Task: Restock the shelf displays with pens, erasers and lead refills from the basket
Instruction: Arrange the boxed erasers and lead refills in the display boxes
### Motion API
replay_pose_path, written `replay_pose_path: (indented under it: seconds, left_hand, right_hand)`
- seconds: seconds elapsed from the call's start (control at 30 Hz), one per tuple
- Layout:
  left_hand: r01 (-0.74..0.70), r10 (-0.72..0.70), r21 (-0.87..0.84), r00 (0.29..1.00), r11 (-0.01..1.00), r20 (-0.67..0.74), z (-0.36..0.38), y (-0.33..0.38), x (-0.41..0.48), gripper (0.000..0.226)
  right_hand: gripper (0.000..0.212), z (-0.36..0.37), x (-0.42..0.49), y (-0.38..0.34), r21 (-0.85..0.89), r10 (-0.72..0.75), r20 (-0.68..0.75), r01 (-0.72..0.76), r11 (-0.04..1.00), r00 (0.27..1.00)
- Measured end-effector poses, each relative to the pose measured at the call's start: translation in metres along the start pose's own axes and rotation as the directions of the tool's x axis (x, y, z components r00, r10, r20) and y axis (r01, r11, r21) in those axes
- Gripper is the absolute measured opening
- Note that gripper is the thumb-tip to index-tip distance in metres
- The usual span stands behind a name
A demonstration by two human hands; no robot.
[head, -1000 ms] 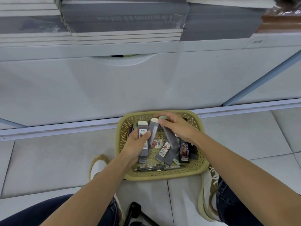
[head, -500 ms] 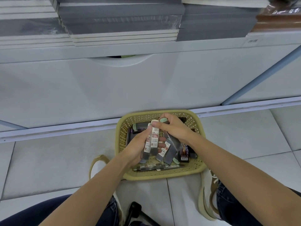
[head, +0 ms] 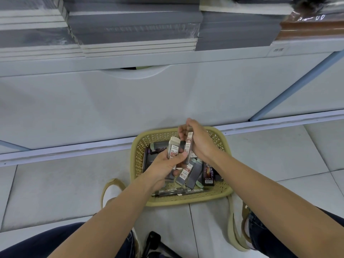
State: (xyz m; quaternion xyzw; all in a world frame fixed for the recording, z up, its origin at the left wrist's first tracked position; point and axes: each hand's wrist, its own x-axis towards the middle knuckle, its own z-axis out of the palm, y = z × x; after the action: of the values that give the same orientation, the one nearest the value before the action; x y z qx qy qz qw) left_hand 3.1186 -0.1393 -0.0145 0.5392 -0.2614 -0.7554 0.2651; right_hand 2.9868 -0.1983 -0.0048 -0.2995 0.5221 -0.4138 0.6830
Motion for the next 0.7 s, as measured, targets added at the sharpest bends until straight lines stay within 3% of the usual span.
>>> replay_pose_path:
  seconds: [0.1,0.2,0.33,0.4,0.57,0.7]
  left_hand:
    - [-0.066,0.065,-0.013,0.997,0.998,-0.028,-0.001,0.009,-0.002,0.043]
    - [-0.171,0.171,0.015,0.982,0.985,-0.075,-0.003,0.021,-0.005,0.032]
    - [-0.236,0.234,-0.013,0.97,0.972,-0.07,0.008,0.048,-0.017,0.013]
    - [-0.279,0.279,0.021,0.959,0.96,-0.04,0.017,0.068,-0.026,0.026]
    - [-0.514,0.513,0.175,0.857,0.84,0.051,0.051,0.122,-0.064,0.024]
    - [-0.622,0.608,0.2,0.783,0.757,0.13,0.084,0.171,-0.1,0.016]
  right_hand:
    - [0.029,-0.01,-0.001,-0.006,-0.125,-0.025,0.044,0.031,0.992,0.999]
    - [0.018,-0.023,-0.002,-0.02,-0.246,-0.058,0.093,0.079,0.966,0.994]
    - [0.027,-0.033,-0.007,-0.066,-0.327,-0.134,0.204,0.197,0.924,0.97]
    - [0.026,-0.033,-0.014,-0.099,-0.379,-0.142,0.276,0.243,0.893,0.951]
    - [0.024,-0.03,-0.054,-0.2,-0.518,-0.092,0.476,0.364,0.774,0.875]
    - [0.026,-0.032,-0.103,-0.276,-0.558,-0.21,0.538,0.531,0.637,0.817]
